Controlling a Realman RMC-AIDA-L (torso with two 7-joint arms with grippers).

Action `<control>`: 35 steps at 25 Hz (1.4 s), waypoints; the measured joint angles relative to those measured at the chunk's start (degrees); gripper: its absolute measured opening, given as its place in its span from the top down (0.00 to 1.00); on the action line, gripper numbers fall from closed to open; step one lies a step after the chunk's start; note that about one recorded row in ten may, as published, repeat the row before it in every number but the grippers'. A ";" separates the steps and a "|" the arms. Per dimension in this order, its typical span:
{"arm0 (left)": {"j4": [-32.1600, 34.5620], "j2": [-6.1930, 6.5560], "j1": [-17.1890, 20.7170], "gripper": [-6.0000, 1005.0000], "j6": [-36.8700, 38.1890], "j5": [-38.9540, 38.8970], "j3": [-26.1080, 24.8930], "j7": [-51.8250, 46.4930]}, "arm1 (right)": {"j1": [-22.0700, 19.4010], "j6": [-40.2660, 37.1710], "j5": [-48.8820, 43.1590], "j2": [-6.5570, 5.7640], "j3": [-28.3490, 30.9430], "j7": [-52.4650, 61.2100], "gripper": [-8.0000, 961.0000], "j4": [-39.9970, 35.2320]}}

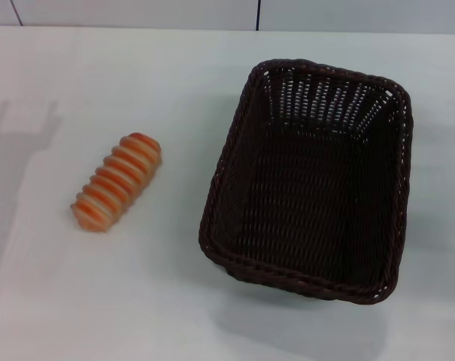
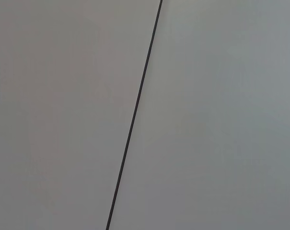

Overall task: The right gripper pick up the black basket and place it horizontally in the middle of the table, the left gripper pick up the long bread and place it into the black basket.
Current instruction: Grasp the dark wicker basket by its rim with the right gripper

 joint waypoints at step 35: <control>0.00 0.21 -0.52 0.13 -0.05 0.04 0.09 0.00 | -18.03 70.55 12.31 -0.10 15.88 -39.64 0.23 -61.77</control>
